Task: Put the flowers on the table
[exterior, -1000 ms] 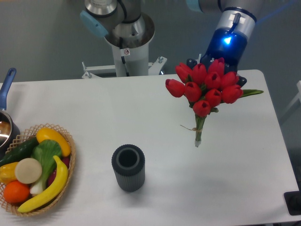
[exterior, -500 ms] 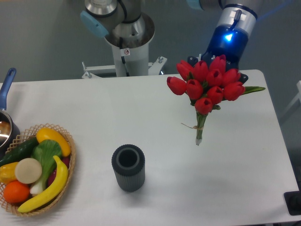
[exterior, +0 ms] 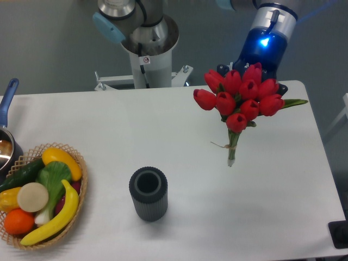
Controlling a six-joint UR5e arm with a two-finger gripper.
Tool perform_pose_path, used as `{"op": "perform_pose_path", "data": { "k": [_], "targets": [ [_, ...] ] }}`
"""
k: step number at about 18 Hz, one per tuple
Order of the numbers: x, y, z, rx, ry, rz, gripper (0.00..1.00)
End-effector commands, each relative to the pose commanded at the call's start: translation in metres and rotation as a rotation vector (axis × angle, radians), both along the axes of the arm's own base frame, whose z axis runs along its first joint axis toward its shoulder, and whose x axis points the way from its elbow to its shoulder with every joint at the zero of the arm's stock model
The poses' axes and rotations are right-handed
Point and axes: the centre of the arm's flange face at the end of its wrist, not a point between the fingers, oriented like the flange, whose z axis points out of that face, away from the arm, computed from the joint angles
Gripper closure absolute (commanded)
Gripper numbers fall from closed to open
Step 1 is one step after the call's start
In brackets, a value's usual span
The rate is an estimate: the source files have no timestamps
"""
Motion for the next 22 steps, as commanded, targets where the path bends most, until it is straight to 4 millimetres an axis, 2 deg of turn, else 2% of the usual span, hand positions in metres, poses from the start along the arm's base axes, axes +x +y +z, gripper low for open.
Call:
{"op": "perform_pose_path", "data": {
  "k": [6, 8, 11, 17, 22],
  "targets": [
    [0.014, -0.001, -0.006, -0.206, 0.056, 0.071, 0.56],
    [0.023, 0.012, -0.013, -0.251, 0.067, 0.059, 0.57],
    [0.027, 0.020, -0.021, -0.318, 0.089, 0.061, 0.57],
    [0.041, 0.053, -0.055, -0.488, 0.132, 0.034, 0.57],
    [0.042, 0.053, -0.077, -0.582, 0.152, 0.022, 0.57]
  ]
}}
